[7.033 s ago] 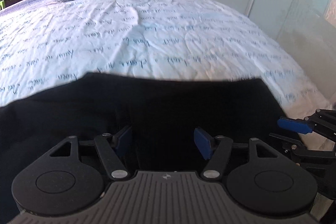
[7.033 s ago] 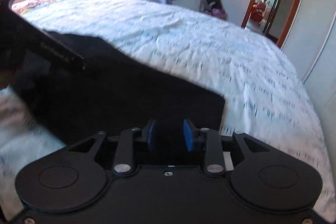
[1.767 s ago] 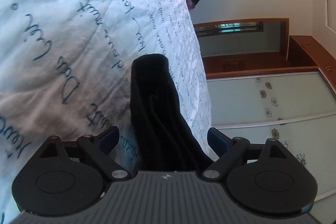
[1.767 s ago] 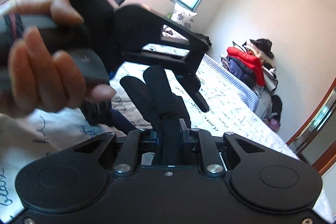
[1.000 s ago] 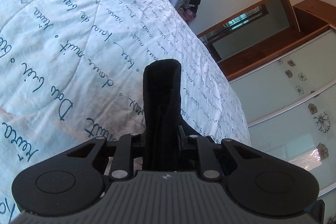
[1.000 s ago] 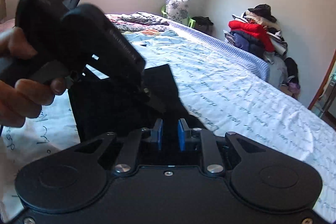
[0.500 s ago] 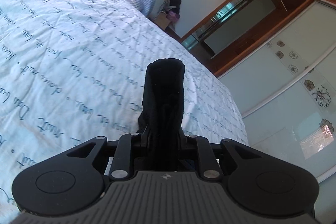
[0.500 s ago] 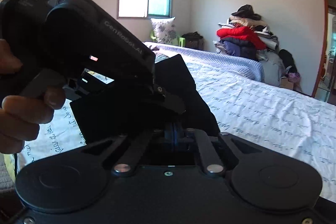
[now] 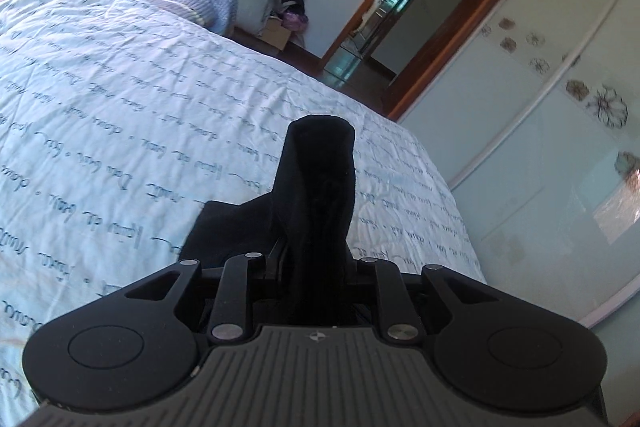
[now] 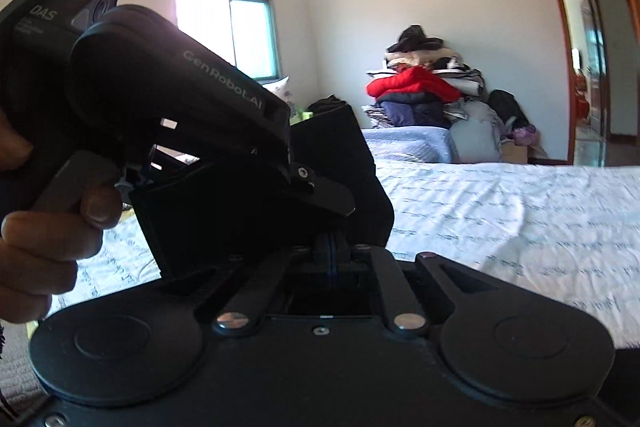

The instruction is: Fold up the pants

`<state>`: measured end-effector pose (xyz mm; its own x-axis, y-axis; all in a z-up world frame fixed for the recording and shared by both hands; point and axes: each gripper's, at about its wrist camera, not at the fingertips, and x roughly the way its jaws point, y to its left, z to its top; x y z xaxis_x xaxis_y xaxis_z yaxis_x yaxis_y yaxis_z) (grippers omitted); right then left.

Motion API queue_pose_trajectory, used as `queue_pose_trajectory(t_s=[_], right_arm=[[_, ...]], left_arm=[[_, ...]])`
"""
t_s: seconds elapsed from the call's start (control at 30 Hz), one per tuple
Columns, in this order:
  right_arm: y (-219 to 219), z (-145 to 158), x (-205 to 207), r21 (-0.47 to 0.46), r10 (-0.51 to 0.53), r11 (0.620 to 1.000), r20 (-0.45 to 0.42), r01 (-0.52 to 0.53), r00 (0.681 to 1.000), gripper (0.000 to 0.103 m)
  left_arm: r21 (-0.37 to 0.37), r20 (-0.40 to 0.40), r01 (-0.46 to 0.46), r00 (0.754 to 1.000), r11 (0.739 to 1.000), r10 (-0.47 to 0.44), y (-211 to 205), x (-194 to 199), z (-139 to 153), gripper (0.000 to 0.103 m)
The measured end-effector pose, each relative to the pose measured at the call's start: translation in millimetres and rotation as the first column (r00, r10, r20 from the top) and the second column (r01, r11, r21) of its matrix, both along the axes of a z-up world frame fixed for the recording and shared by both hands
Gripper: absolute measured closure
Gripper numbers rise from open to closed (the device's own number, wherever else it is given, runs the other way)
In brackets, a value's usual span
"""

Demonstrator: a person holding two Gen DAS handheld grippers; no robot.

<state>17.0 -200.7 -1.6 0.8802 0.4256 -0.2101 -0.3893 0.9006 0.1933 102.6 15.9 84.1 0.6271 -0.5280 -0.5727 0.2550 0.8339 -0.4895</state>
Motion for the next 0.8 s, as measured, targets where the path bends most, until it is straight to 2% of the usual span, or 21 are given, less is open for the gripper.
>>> queue_pose_trajectory(t_s=[0.13, 0.23, 0.47, 0.8], right_arm=[[-26, -5, -3, 0.046, -0.038, 0.998, -0.018, 0.038, 0.999, 0.098], [-41, -11, -6, 0.034, -0.065, 0.997, -0.029, 0.066, 0.997, 0.098], [-81, -27, -6, 0.086, -0.124, 0.987, -0.093, 0.132, 0.988, 0.098], [-116, -50, 15, 0.098, -0.205, 0.968, -0.212, 0.229, 0.956, 0.098]], left_arm=[[0.039, 0.004, 0.046, 0.999, 0.998, -0.046, -40, -6, -3, 0.079], [0.065, 0.001, 0.08, 0.997, 0.995, -0.08, -68, -9, -9, 0.077], [0.115, -0.009, 0.128, 0.992, 0.985, -0.128, -126, -13, -30, 0.073], [0.173, -0.059, 0.185, 0.982, 0.967, -0.178, -192, -9, -70, 0.072]])
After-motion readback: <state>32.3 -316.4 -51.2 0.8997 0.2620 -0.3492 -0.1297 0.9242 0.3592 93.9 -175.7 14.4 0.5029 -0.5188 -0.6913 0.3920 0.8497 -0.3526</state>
